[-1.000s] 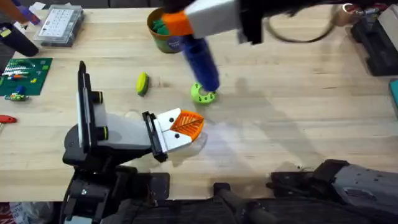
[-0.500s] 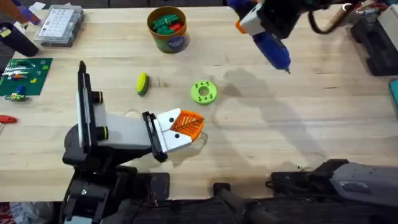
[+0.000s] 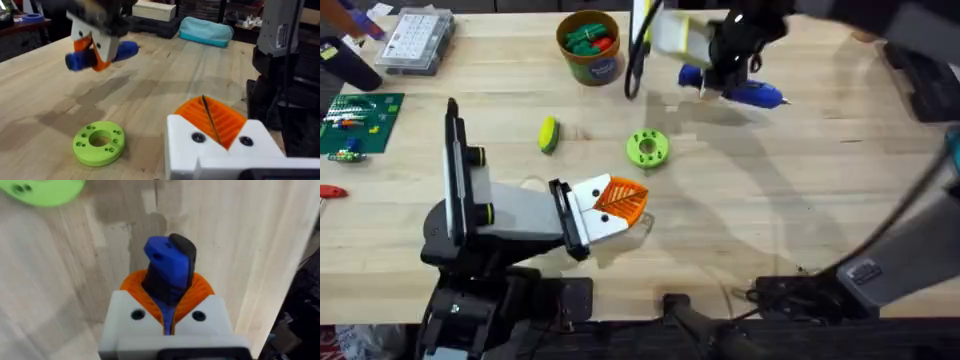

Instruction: Pick up the gripper from the table and insert it into the empty holder that is missing its gripper. Then pick up a screw, insert it into the mounting hole, and use the screwdriver to tighten it. Finally, clean up the table by picking up the vegetable and placing it into the bucket.

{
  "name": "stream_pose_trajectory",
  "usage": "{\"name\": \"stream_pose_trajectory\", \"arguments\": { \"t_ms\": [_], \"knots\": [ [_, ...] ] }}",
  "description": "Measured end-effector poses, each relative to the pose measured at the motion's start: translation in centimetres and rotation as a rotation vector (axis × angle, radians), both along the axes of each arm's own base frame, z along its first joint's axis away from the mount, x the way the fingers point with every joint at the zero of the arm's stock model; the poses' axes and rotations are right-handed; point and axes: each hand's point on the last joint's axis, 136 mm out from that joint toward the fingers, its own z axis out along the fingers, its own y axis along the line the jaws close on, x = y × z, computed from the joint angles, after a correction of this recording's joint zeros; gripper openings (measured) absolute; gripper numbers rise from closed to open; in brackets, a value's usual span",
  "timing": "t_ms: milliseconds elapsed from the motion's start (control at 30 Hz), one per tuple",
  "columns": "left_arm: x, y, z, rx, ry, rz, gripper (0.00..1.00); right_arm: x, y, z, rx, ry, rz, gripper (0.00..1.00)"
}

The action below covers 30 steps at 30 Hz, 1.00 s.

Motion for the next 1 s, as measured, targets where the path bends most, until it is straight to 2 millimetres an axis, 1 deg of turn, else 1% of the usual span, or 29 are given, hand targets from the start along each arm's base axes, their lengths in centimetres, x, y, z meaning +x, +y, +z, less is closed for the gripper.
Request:
{"name": "stream_pose_trajectory", "arguments": {
  "t_ms": [133,267,367,500,533,567,633,667,700,733,767,800,867,900,967,1000],
  "knots": [
    [0.0,0.0,0.0,0.0,0.0,0.0,0.005,0.6,-1.2,-3.8,-0.125,0.056,0.064,0.039],
    [0.0,0.0,0.0,0.0,0.0,0.0,0.005,0.8,-2.0,-6.5,-0.205,0.104,0.125,0.036],
    [0.0,0.0,0.0,0.0,0.0,0.0,0.005,0.9,-2.3,-7.7,-0.231,0.123,0.147,0.035],
    [0.0,0.0,0.0,0.0,0.0,0.0,0.005,1.1,-2.5,-8.0,-0.243,0.123,0.159,0.038],
    [0.0,0.0,0.0,0.0,0.0,0.0,0.005,1.2,-2.5,-7.9,-0.244,0.121,0.157,0.072],
    [0.0,0.0,0.0,0.0,0.0,0.0,0.005,1.2,-2.6,-8.0,-0.245,0.121,0.152,0.176],
    [0.0,0.0,0.0,0.0,0.0,0.0,0.01,1.2,-2.7,-7.9,-0.248,0.117,0.141,0.476],
    [0.0,0.0,0.0,-0.001,0.002,0.0,0.051,1.3,-2.7,-7.8,-0.248,0.114,0.128,0.629],
    [0.0,0.0,0.0,0.0,-0.001,0.0,0.165,1.4,-2.8,-7.8,-0.247,0.109,0.11,0.779],
    [0.0,0.0,0.0,0.0,0.0,0.0,0.323,1.5,-2.8,-7.6,-0.245,0.102,0.092,0.914],
    [0.0,0.0,0.0,0.0,0.0,0.0,0.478,1.5,-2.8,-7.4,-0.24,0.096,0.071,0.972],
    [0.0,0.0,0.0,0.0,0.0,0.0,0.625,1.6,-2.8,-7.2,-0.232,0.09,0.046,0.989],
    [0.0,0.0,0.0,0.0,0.001,0.0,0.926,1.5,-2.8,-6.6,-0.215,0.078,0.004,0.995],
    [0.0,0.0,0.0,-0.001,0.003,0.0,0.972,1.4,-2.8,-6.1,-0.204,0.07,-0.019,0.995],
    [0.0,0.0,0.0,-0.001,0.003,0.0,0.985,1.2,-2.8,-4.6,-0.174,0.05,-0.065,0.996],
    [0.0,0.0,0.0,-0.001,0.003,0.0,0.985,1.1,-2.7,-3.6,-0.15,0.031,-0.092,0.996]
  ]
}}
